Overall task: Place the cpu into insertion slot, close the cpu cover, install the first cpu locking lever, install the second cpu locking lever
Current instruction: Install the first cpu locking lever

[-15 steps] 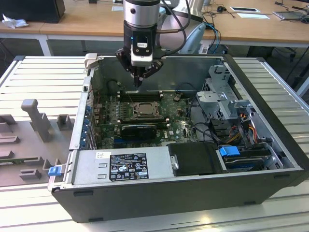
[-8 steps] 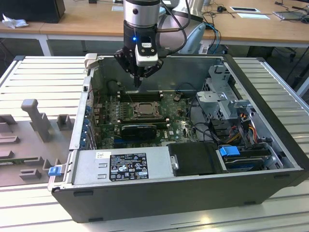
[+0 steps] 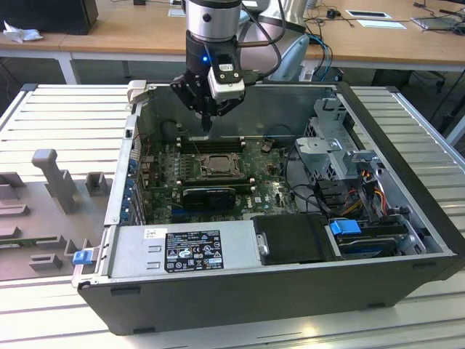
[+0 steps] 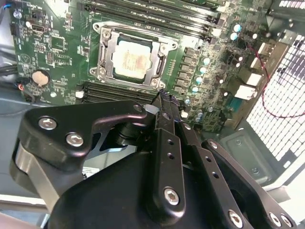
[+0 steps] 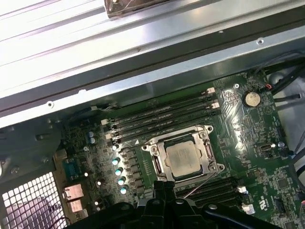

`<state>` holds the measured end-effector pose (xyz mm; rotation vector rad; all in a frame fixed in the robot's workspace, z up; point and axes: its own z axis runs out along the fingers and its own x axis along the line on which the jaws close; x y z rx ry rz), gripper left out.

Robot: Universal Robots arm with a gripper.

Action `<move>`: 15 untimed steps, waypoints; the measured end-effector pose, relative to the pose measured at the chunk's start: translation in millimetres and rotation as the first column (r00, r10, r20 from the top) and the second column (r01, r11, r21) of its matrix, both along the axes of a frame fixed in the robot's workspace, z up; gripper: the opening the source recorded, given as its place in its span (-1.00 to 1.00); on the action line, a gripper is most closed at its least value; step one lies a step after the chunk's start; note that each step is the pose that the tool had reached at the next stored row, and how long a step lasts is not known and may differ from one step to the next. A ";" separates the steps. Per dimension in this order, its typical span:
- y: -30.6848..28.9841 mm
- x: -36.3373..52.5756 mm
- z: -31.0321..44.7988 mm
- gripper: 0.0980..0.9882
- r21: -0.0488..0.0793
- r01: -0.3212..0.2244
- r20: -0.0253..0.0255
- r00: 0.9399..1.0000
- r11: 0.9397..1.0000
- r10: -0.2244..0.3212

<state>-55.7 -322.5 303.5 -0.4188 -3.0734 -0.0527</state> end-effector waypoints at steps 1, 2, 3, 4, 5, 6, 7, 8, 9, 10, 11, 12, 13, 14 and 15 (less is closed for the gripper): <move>0.0 0.0 0.0 -0.98 0.000 -0.008 0.000 1.000 1.000 0.008; 0.0 0.0 0.0 -0.98 0.000 -0.019 0.000 1.000 1.000 0.019; 0.0 0.0 0.0 -0.98 0.000 -0.033 0.000 0.999 0.999 0.033; 0.0 0.0 0.0 -0.98 0.000 -0.050 0.000 0.999 0.999 0.050; 0.0 0.0 0.0 -0.98 0.000 -0.066 0.000 0.998 0.998 0.066; 0.0 0.0 0.0 -0.98 0.000 -0.077 0.000 0.997 0.997 0.077; 0.0 0.0 0.0 -0.98 0.000 -0.086 0.000 0.996 0.996 0.086; 0.0 0.0 0.0 -0.98 0.000 -0.097 0.000 0.995 0.995 0.097; 0.0 0.0 0.0 -0.98 0.000 -0.104 0.000 0.995 0.995 0.104; 0.0 0.0 0.0 -0.98 0.000 -0.115 0.000 0.993 0.993 0.115; 0.0 0.0 0.0 -0.98 0.000 -0.125 0.000 0.992 0.992 0.125; 0.0 0.0 0.0 -0.98 0.000 -0.143 0.000 0.990 0.990 0.143; 0.0 0.0 0.0 -0.98 0.000 -0.158 0.000 0.987 0.987 0.158; 0.0 0.0 0.0 -0.98 0.000 -0.174 0.000 0.985 0.985 0.174; 0.0 0.0 0.0 -0.98 0.000 -0.182 0.000 0.983 0.983 0.182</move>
